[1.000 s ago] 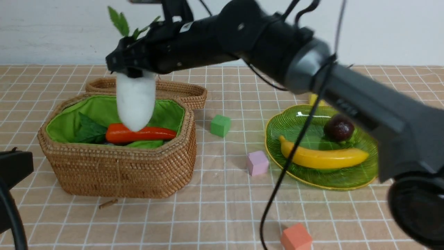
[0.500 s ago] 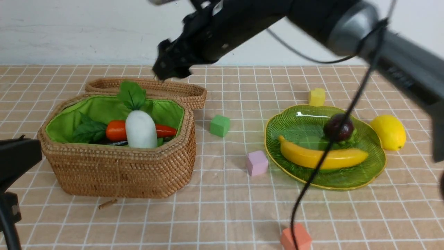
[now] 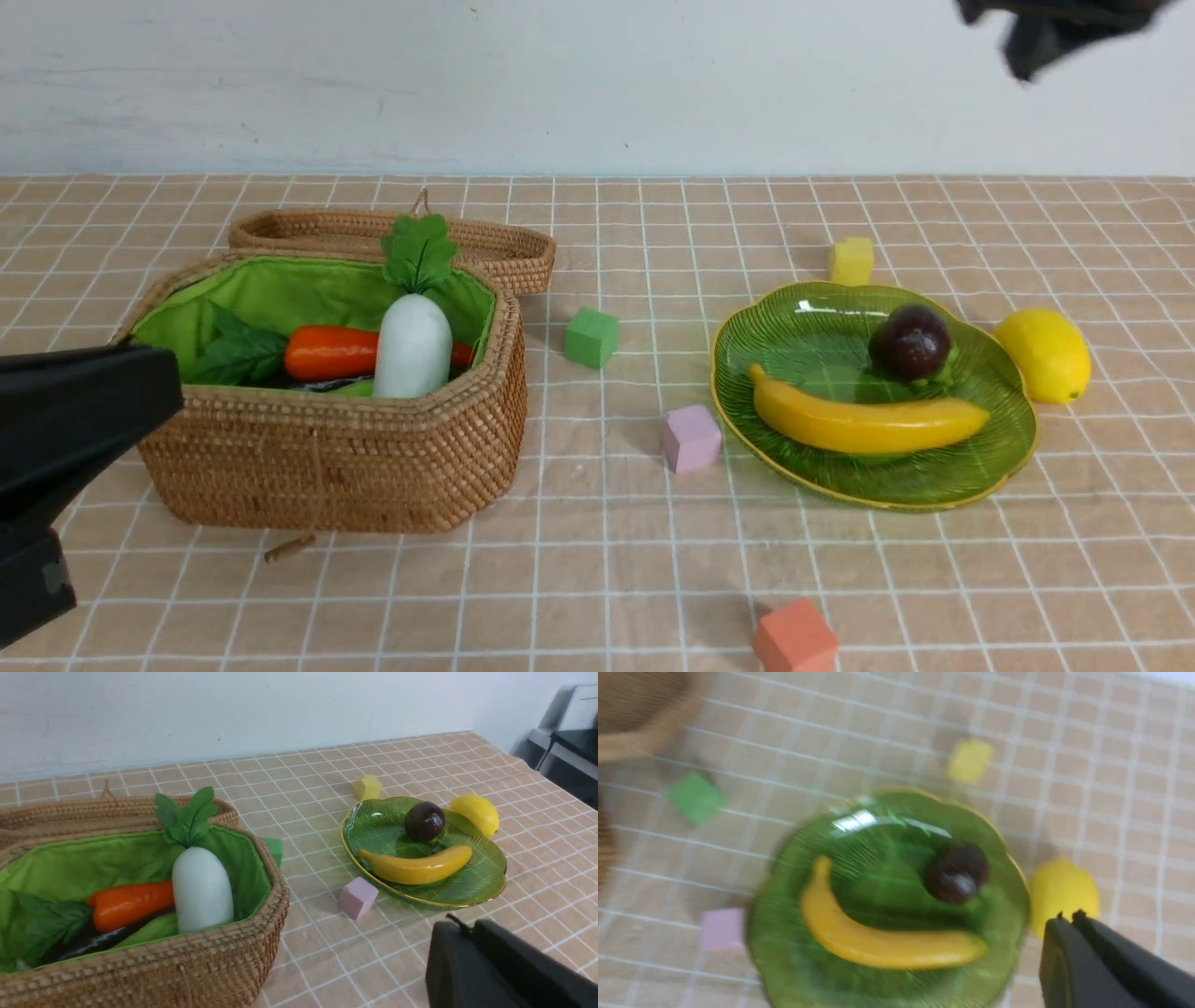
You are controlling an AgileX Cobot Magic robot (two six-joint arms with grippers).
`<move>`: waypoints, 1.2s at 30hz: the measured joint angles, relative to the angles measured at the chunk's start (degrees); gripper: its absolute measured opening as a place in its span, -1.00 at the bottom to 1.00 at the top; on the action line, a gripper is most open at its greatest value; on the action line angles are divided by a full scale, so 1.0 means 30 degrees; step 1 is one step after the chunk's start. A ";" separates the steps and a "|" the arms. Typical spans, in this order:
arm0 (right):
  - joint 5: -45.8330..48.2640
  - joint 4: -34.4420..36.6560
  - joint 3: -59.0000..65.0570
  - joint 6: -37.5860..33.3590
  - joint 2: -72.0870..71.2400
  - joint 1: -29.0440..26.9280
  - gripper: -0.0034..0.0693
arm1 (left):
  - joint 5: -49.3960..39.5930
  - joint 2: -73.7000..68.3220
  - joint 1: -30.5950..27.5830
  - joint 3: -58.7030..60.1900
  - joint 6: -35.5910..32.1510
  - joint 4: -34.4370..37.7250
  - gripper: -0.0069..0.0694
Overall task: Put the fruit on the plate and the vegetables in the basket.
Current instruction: Use the right arm to grab a lemon and put it into the right plate
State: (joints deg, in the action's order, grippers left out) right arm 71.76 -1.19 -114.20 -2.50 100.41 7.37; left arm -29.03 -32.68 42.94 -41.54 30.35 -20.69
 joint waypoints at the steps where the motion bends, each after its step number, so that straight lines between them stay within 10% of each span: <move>1: -0.0134 0.0000 0.1066 0.0279 -0.0150 -0.0793 -0.84 | 0.0000 0.0000 0.0000 0.0000 -0.0321 0.0358 -0.72; 4: -0.1798 0.0819 0.4197 0.0832 0.0084 -0.3063 -0.67 | 0.0000 0.0000 0.0000 0.0000 -0.1064 0.1189 -0.72; 14: -0.9140 0.4370 0.6643 0.0331 0.5018 -0.6003 0.92 | -0.0935 0.0000 0.0000 0.0000 -0.2439 0.2629 -0.72; 36: -1.2256 0.5834 0.6097 -0.1999 0.7689 -0.5949 0.86 | -0.1548 -0.0021 0.0000 0.0000 -0.2444 0.4007 -0.72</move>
State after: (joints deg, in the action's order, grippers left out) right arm 34.99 16.32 -95.91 -8.49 123.48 -10.48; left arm -33.68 -32.75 42.94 -41.54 23.02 -8.67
